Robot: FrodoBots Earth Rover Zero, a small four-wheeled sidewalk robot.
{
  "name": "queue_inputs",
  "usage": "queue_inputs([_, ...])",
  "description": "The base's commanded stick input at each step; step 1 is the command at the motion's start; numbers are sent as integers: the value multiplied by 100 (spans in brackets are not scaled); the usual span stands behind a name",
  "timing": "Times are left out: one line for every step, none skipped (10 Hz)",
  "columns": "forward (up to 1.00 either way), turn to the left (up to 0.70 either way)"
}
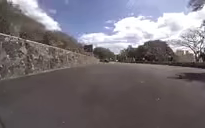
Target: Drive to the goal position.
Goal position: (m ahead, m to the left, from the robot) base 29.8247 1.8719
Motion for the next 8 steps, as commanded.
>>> queue_inputs([85, 1])
queue_inputs([85, 1])
queue_inputs([85, 1])
queue_inputs([85, 1])
queue_inputs([85, 1])
queue_inputs([85, 1])
queue_inputs([85, 1])
queue_inputs([85, 1])
